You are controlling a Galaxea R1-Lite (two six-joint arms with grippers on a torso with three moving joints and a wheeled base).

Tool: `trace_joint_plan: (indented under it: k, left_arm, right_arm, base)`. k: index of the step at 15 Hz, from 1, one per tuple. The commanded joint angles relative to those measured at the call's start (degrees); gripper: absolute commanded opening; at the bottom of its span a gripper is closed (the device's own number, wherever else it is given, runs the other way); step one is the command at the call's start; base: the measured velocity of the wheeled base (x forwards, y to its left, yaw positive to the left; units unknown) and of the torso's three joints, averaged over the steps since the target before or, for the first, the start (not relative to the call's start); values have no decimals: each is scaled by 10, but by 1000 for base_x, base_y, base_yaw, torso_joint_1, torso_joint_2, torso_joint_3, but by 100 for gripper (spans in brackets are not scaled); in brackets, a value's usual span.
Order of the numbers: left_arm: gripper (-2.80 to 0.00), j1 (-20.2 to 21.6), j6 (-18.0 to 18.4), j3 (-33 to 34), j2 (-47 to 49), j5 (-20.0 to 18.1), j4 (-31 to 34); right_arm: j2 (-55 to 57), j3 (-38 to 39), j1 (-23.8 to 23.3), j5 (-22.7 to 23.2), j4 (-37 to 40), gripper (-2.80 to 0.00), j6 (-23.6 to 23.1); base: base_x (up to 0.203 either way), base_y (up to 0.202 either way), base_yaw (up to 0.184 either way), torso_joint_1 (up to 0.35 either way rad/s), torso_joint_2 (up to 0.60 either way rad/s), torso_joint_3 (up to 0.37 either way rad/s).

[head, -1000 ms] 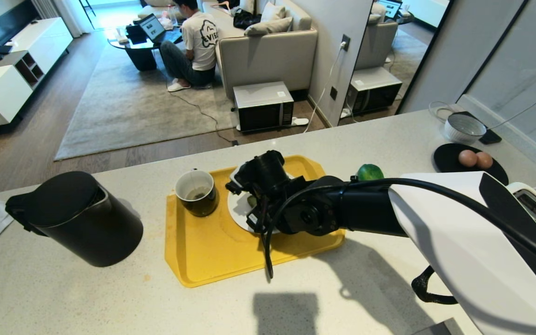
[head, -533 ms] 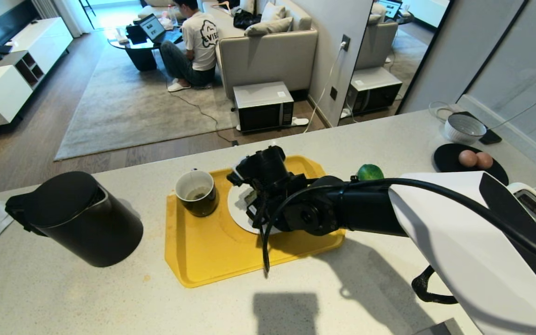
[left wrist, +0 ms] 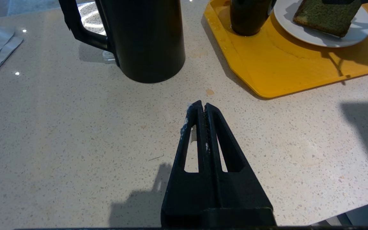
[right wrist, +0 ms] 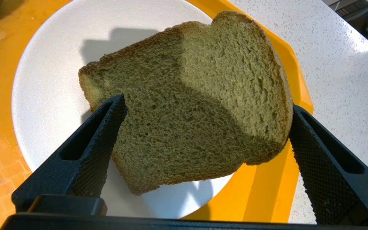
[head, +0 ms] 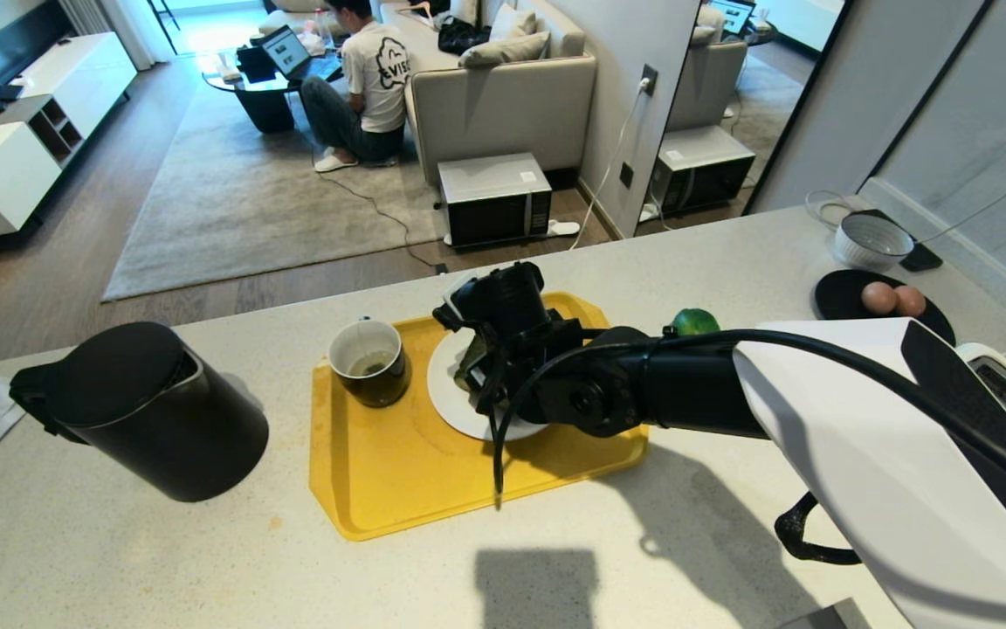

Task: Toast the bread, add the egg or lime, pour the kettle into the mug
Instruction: Put the baked bread on a plate

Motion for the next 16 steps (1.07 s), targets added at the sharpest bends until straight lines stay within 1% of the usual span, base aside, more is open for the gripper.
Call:
trace_joint_plan:
  k: [1, 4, 6, 8, 11, 13, 16]
  left_arm:
    - [-280, 0, 0, 0, 0, 0, 0]
    - [-280, 0, 0, 0, 0, 0, 0]
    - [-280, 0, 0, 0, 0, 0, 0]
    - [-280, 0, 0, 0, 0, 0, 0]
    - [-280, 0, 0, 0, 0, 0, 0]
    - [-280, 0, 0, 0, 0, 0, 0]
    - [-280, 0, 0, 0, 0, 0, 0]
  right_arm:
    - [2, 0, 2, -1, 0, 0, -1]
    - [7, 0, 5, -14, -6, 0, 2]
    - [13, 0, 7, -16, -37, 0, -1]
    - [20, -1, 11, -16, -44, 0, -1]
    - [27, -1, 16, -17, -74, 0, -4]
    - [27, -1, 16, -18, -83, 0, -5]
    - [29, 0, 8, -35, -82, 0, -5]
  base:
    - [0, 0, 0, 0, 0, 0]
    - [0, 0, 0, 0, 0, 0]
    - [0, 0, 0, 0, 0, 0]
    - [0, 0, 0, 0, 0, 0]
    - [0, 0, 0, 0, 0, 0]
    - [0, 0, 0, 0, 0, 0]
    - [0, 0, 0, 0, 0, 0]
